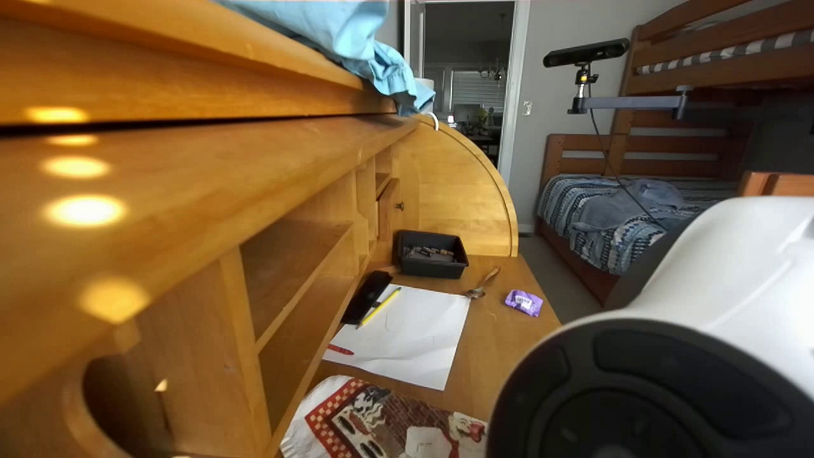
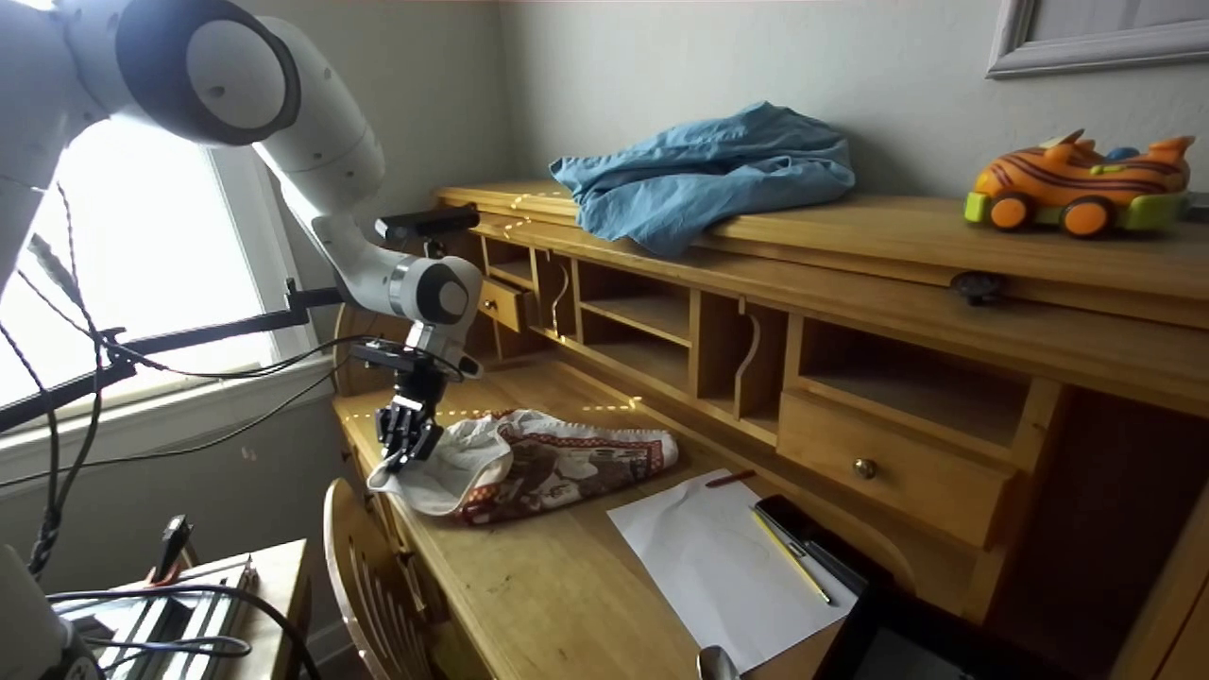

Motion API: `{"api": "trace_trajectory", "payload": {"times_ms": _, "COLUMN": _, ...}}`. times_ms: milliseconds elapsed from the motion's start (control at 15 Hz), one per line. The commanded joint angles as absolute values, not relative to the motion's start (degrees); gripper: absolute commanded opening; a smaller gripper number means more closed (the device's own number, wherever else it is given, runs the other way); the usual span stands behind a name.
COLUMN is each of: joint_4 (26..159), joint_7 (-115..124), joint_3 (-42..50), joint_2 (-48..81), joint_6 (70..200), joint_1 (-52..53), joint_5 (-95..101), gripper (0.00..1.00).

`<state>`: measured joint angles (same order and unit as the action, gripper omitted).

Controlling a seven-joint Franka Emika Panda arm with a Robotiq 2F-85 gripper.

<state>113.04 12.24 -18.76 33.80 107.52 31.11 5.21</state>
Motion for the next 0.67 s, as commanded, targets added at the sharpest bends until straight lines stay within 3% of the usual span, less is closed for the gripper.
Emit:
{"api": "trace_trajectory", "payload": {"times_ms": 0, "joint_4": 116.3, "joint_7": 15.1, "joint_3": -17.8, "joint_2": 30.1, "joint_6": 106.5, "joint_1": 31.4, "joint_5": 5.4, "gripper": 0.03}}
{"api": "trace_trajectory", "payload": {"times_ms": 600, "joint_4": 119.9, "joint_7": 21.3, "joint_3": -16.6, "joint_2": 25.5, "joint_6": 104.8, "joint_1": 31.5, "joint_5": 6.0, "gripper": 0.03}}
